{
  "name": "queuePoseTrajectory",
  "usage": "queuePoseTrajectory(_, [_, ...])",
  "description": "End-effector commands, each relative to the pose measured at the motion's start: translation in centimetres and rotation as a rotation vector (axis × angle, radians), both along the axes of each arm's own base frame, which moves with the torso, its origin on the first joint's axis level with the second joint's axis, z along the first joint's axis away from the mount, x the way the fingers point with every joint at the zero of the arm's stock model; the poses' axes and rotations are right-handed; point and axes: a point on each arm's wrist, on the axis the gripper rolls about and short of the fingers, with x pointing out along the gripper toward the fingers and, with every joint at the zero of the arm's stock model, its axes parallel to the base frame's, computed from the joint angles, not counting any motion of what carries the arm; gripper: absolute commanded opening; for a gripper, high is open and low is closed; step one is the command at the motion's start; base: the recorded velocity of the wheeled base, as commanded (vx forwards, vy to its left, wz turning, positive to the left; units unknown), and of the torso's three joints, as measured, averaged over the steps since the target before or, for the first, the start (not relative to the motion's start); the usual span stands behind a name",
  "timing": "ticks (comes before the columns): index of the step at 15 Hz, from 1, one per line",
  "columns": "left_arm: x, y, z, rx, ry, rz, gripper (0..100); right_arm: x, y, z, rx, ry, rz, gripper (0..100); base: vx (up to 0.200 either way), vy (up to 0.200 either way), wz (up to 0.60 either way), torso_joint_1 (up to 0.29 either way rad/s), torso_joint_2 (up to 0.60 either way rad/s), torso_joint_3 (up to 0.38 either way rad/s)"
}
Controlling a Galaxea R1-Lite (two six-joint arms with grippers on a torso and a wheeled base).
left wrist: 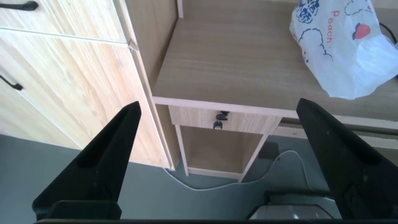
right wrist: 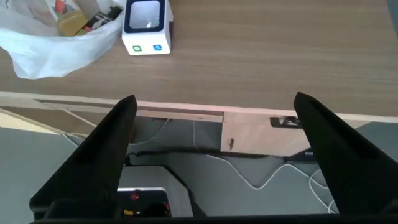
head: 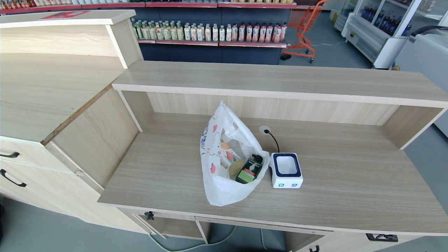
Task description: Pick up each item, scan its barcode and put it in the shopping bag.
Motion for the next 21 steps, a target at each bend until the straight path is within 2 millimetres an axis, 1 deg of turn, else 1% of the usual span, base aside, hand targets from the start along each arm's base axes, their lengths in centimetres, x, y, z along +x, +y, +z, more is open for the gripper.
queuePoseTrajectory(1, [0.0,0.0,0.0,0.0,0.0,0.001,100,-2.52,-0.03,-2.55,-0.031,-0.127,-0.031,100,0.0,0.0,0.0,0.0,0.0,0.0])
queuePoseTrajectory(3, [0.0,0.0,0.0,0.0,0.0,0.001,100,-2.88,0.02,-2.67,-0.015,-0.171,-0.057,100,0.0,0.0,0.0,0.0,0.0,0.0])
queuePoseTrajectory(11, [0.0,0.0,0.0,0.0,0.0,0.001,100,-2.88,0.02,-2.67,-0.007,-0.171,-0.058,100,0.0,0.0,0.0,0.0,0.0,0.0])
queuePoseTrajectory(12, [0.0,0.0,0.0,0.0,0.0,0.001,100,-2.88,0.02,-2.67,-0.006,-0.171,-0.058,0,0.0,0.0,0.0,0.0,0.0,0.0])
queuePoseTrajectory(18, [0.0,0.0,0.0,0.003,0.0,-0.001,100,-2.88,0.02,-2.67,-0.013,-0.171,-0.057,0,0.0,0.0,0.0,0.0,0.0,0.0])
queuePoseTrajectory(21, [0.0,0.0,0.0,0.031,0.0,0.002,100,-2.88,0.02,-2.67,-0.013,-0.171,-0.057,0,0.0,-0.2,0.0,0.002,0.0,0.001])
